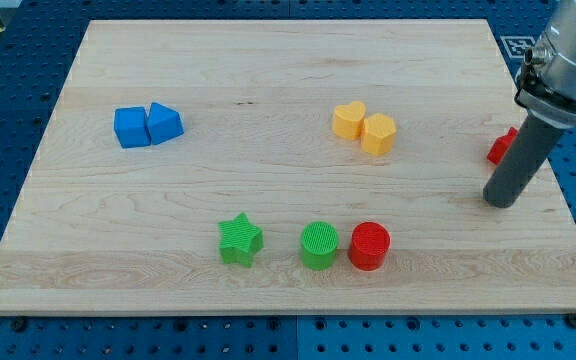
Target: Slide the red circle closer to the yellow hexagon
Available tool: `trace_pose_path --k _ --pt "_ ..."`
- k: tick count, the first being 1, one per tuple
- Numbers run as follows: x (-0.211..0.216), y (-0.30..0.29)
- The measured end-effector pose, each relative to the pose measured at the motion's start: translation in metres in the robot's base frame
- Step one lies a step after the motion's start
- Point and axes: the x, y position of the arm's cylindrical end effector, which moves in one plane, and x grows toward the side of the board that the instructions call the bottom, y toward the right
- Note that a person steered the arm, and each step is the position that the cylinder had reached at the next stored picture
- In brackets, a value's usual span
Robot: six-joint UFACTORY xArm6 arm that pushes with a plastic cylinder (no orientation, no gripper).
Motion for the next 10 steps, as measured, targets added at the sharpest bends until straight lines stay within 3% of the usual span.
trace_pose_path --k 2,5,6,10 --pt "0.089 -0.014" --pt "0.102 -0.134" --pt "0.093 -0.142" --pt "-0.007 -0.142"
